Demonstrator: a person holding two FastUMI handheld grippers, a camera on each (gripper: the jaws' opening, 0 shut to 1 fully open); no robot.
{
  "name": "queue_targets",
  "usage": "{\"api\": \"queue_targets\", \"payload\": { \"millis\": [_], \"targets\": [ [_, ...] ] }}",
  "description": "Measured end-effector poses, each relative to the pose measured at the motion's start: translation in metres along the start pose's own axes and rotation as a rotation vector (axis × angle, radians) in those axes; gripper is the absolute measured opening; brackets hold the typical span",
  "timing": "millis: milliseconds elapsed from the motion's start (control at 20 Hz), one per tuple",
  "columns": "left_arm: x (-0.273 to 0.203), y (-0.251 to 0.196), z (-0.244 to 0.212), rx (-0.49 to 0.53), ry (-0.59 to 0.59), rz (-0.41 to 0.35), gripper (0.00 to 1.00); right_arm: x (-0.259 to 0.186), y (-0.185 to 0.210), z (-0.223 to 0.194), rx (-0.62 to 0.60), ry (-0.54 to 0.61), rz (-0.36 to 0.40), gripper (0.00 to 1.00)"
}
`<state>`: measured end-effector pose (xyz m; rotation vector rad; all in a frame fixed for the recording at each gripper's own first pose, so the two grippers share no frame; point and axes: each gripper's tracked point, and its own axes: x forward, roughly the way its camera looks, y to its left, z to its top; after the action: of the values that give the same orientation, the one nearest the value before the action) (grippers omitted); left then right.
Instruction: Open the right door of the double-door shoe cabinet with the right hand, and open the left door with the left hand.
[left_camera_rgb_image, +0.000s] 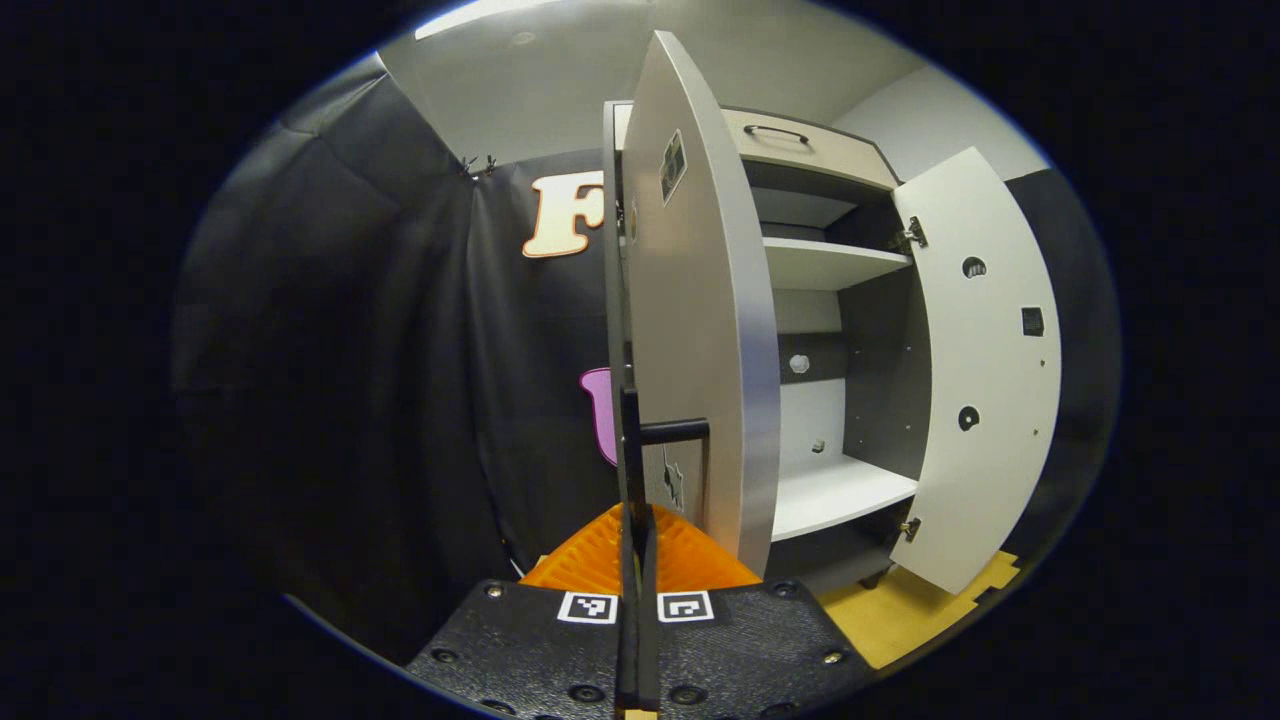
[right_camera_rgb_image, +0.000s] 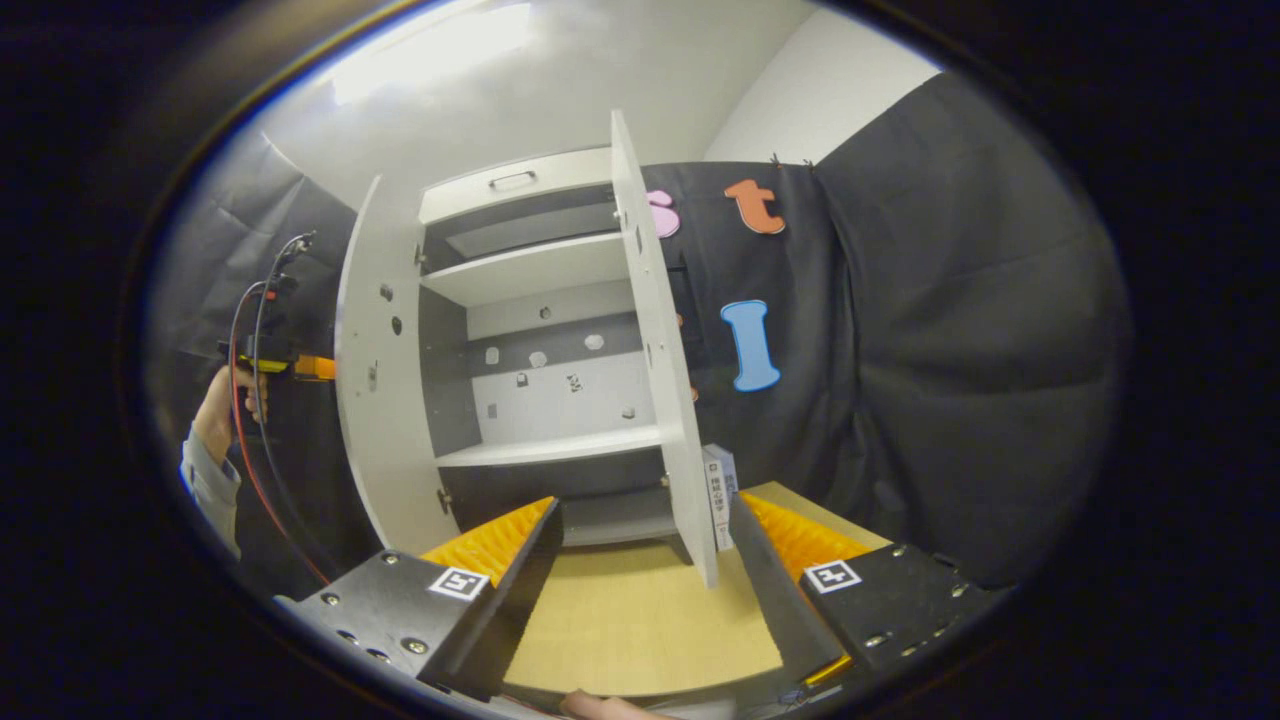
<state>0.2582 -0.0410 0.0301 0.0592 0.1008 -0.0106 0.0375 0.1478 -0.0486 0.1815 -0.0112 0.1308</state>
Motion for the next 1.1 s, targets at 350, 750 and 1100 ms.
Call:
{"api": "queue_targets", "payload": {
  "millis": [350, 750, 1100],
  "targets": [
    [0.001, 0.004, 0.001, -0.044, -0.014, -0.016, 0.00, 0.008, 0.014, -0.005, -0.027, 0.017, 0.017, 0.99],
    [-0.002, 0.008, -0.001, -0.040, -0.011, -0.012, 0.00, 0.006, 0.016, -0.006, -0.031, 0.020, 0.011, 0.99],
    [-0.007, 0.007, 0.000, -0.053, -0.026, -0.011, 0.01, 0.013, 0.017, -0.013, -0.029, 0.045, 0.008, 0.94]
  ]
}}
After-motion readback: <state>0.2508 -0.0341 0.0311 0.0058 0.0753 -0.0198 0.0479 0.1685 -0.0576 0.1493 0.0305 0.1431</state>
